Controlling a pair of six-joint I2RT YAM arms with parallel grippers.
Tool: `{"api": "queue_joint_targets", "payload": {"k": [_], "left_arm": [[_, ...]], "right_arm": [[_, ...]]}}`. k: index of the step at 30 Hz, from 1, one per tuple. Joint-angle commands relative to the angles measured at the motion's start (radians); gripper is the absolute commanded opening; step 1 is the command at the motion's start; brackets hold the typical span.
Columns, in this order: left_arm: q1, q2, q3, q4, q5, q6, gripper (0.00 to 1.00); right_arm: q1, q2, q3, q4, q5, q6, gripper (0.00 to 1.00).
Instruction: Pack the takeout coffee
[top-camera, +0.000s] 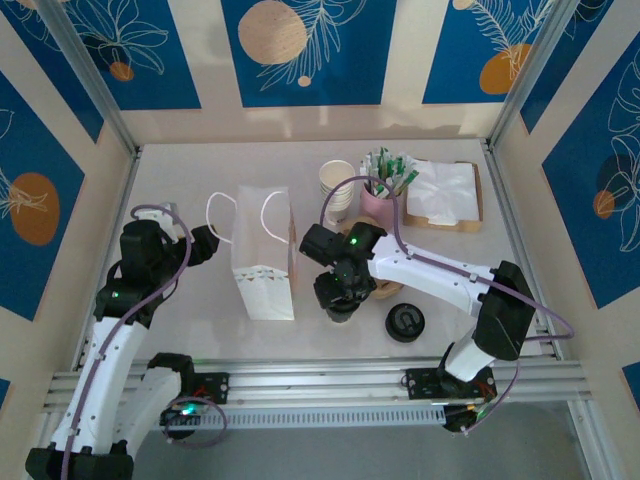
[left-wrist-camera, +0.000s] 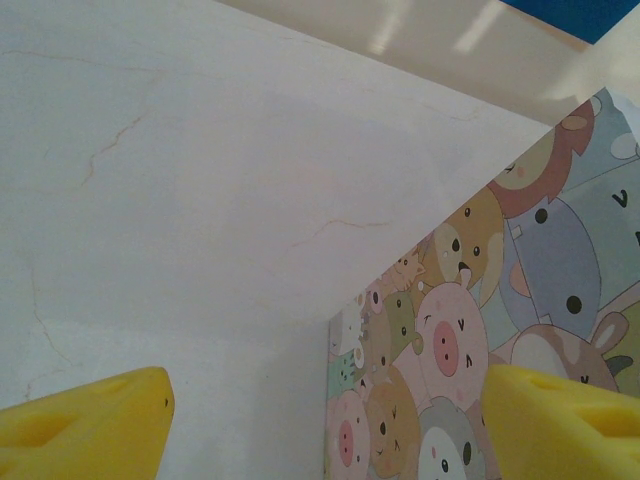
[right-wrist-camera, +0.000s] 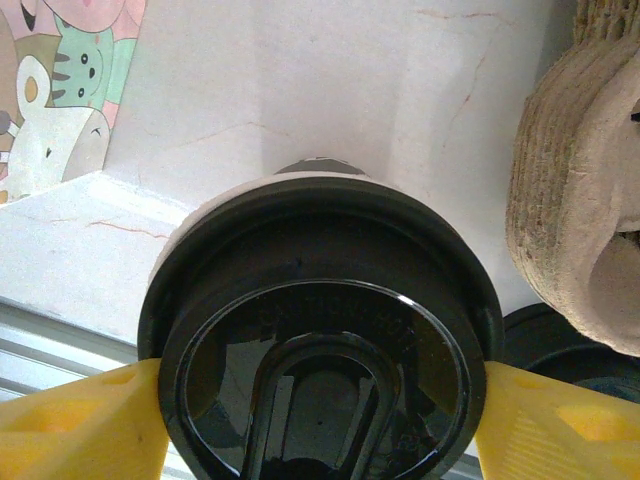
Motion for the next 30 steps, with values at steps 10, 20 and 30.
{"api": "queue_joint_targets", "payload": {"k": [10, 20, 30], "left_arm": [[0.011, 0.002, -0.008, 0.011, 0.006, -0.008, 0.8], [0.011, 0.004, -0.01, 0.011, 0.008, -0.008, 0.81], [0.011, 0.004, -0.01, 0.011, 0.007, -0.008, 0.81]], "right_arm": [[0.002, 0.008, -0.021, 0.006, -0.031, 0.03, 0.74], [0.014, 0.051, -0.056, -0.029, 0.016, 0.062, 0.74], [0.021, 0.111, -0.066, -0.106, 0.092, 0.088, 0.7]]}}
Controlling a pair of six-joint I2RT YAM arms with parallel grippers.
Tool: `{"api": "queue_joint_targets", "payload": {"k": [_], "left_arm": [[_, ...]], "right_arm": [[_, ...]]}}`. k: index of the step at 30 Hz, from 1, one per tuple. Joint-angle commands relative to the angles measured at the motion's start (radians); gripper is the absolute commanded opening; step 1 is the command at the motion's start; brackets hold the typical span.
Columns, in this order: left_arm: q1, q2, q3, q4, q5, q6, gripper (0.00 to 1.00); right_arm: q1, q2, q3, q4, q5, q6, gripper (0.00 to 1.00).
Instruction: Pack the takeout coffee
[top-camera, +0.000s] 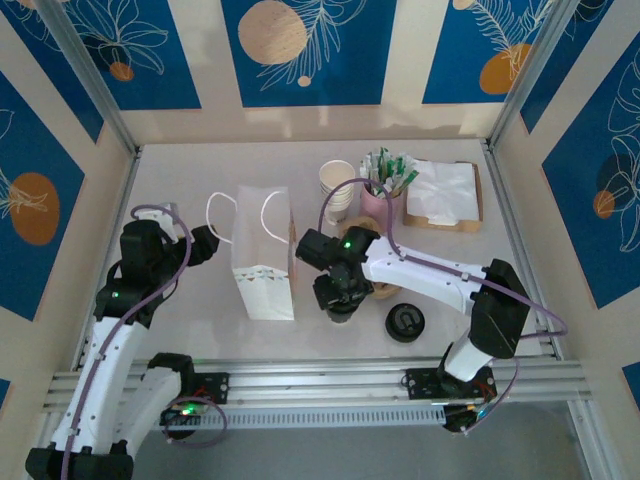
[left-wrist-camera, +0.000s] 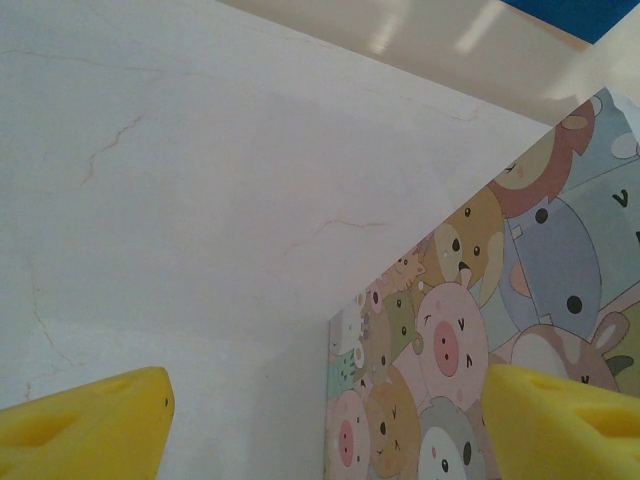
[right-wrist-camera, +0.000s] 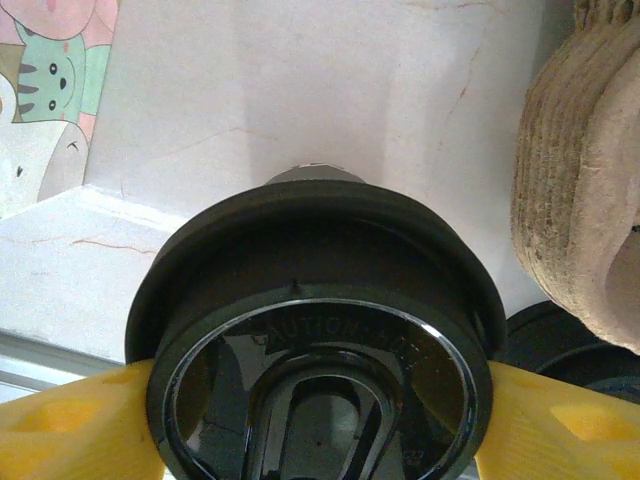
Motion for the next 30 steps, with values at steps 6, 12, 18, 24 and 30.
{"api": "queue_joint_targets", "payload": {"k": [6, 12, 18, 24, 30], "left_arm": [[0.01, 0.004, -0.01, 0.011, 0.006, -0.008, 0.81], [0.011, 0.004, -0.009, 0.011, 0.007, -0.009, 0.81], [0.01, 0.004, -0.01, 0.011, 0.006, -0.009, 0.8], [0.01, 0.006, -0.01, 0.01, 0.006, -0.009, 0.8], [0.01, 0.005, -0.01, 0.011, 0.008, -0.009, 0.8]], "right_arm": [[0.003, 0.083, -0.067, -0.125, 0.056, 0.021, 0.66], [0.001, 0.095, -0.053, -0.177, 0.105, 0.007, 0.64], [0.0, 0.099, -0.055, -0.144, 0.065, -0.01, 0.61], [-0.034, 0.008, -0.111, 0.011, -0.128, -0.037, 0.55], [-0.022, 0.054, -0.075, -0.123, 0.024, -0.004, 0.54]]}}
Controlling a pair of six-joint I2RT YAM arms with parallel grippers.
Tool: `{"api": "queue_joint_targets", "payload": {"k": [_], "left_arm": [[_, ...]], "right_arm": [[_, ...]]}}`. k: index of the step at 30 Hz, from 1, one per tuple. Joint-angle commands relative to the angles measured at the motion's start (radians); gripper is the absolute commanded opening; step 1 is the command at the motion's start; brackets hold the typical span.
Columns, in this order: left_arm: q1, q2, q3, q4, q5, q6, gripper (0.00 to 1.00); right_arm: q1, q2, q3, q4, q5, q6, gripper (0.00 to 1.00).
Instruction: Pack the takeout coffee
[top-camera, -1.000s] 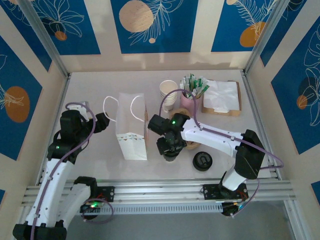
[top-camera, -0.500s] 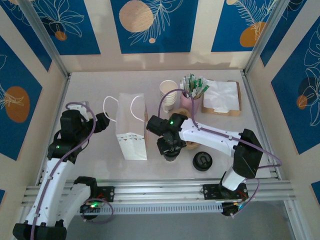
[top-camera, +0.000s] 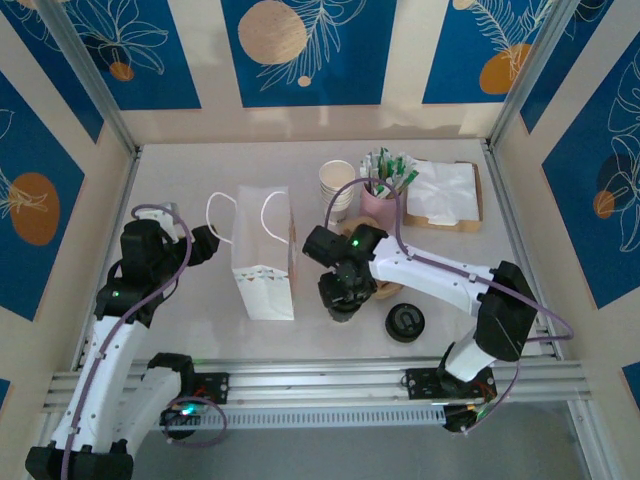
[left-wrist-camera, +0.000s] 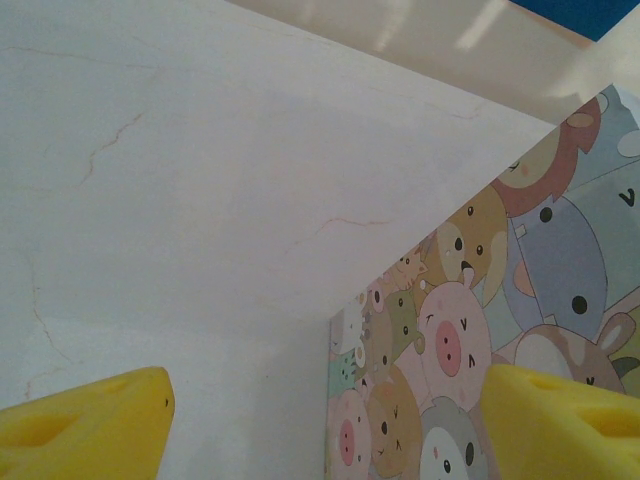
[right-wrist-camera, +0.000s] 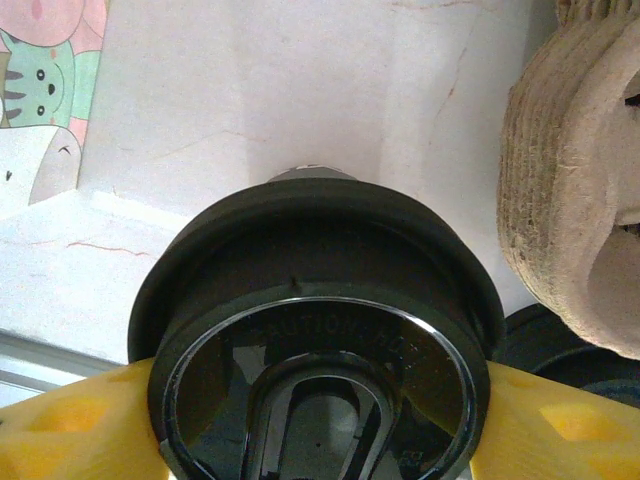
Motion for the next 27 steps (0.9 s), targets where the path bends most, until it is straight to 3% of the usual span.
{"api": "queue_joint_targets", "payload": {"k": [1, 12, 27], "left_arm": [[0.01, 0.0, -0.01, 0.012, 0.009, -0.009, 0.8], [0.01, 0.0, -0.01, 0.011, 0.008, -0.011, 0.8], [0.01, -0.004, -0.01, 0.012, 0.013, -0.011, 0.8]], "right_arm": [[0.018, 0.095, -0.032, -0.156, 0.07, 0.016, 0.54], [0.014, -0.022, 0.02, -0.133, 0.068, -0.072, 0.64], [0.014, -0.064, 0.019, -0.098, 0.017, -0.063, 0.77]]}}
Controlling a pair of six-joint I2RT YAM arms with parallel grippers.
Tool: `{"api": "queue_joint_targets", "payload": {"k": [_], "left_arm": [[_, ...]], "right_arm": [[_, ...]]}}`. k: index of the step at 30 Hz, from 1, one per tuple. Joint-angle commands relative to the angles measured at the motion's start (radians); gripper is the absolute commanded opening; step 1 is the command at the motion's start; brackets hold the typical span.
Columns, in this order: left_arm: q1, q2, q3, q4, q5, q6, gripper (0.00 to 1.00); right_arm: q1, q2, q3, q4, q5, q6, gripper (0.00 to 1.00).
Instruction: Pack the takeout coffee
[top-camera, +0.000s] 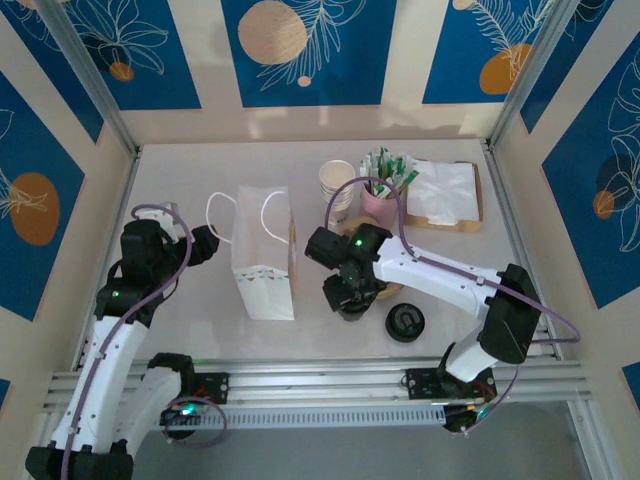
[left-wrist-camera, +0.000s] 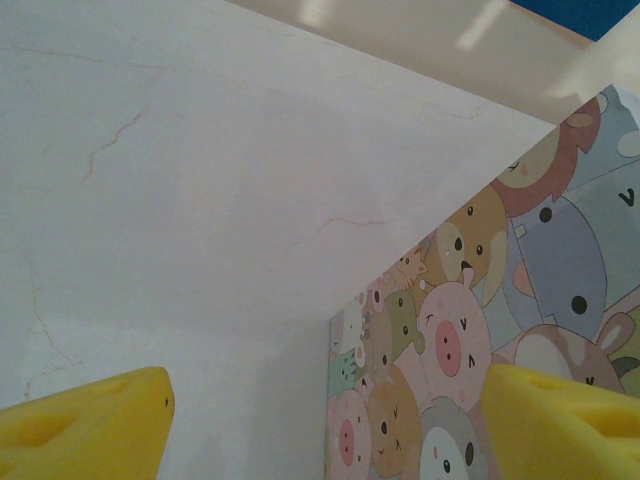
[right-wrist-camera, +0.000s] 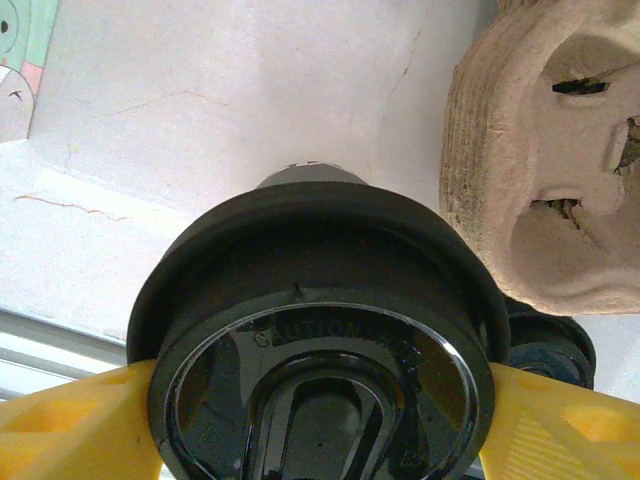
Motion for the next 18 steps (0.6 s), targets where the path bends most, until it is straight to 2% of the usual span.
{"api": "queue_joint_targets", "payload": {"k": [1, 5, 6, 9, 11, 13, 14, 15, 16, 18], "left_arm": [[0.01, -0.004, -0.01, 0.012, 0.012, -0.011, 0.81], [0.01, -0.002, -0.01, 0.012, 0.011, -0.01, 0.8], [0.01, -0.002, -0.01, 0.012, 0.012, -0.011, 0.8], [0.01, 0.0, -0.01, 0.011, 0.01, -0.011, 0.8], [0.01, 0.0, -0.01, 0.012, 0.009, -0.011, 0.8], [0.01, 0.0, -0.011, 0.012, 0.009, -0.011, 0.8], [0.01, 0.001, -0.011, 0.011, 0.009, -0.011, 0.8], [0.01, 0.002, -0.011, 0.011, 0.009, -0.011, 0.8], [0.01, 0.003, -0.01, 0.011, 0.009, -0.011, 0.8], [0.01, 0.004, -0.011, 0.011, 0.008, -0.011, 0.8]], "right_arm": [[-0.001, -0.025, -0.01, -0.006, -0.028, 0.008, 0.76], [0.001, -0.025, -0.025, 0.0, -0.021, 0.017, 0.67], [0.001, -0.025, -0.027, 0.001, -0.022, 0.018, 0.68], [0.001, -0.025, -0.027, 0.007, -0.042, 0.015, 0.79], [0.001, -0.029, -0.028, 0.007, -0.037, 0.019, 0.8], [0.003, -0.034, -0.029, 0.009, -0.029, 0.025, 0.76], [0.002, -0.037, -0.032, 0.014, -0.03, 0.024, 0.76], [0.002, -0.039, -0.033, 0.018, -0.039, 0.022, 0.84], [0.002, -0.038, -0.033, 0.018, -0.041, 0.021, 0.86], [0.002, -0.038, -0.035, 0.017, -0.043, 0.023, 0.84]]}}
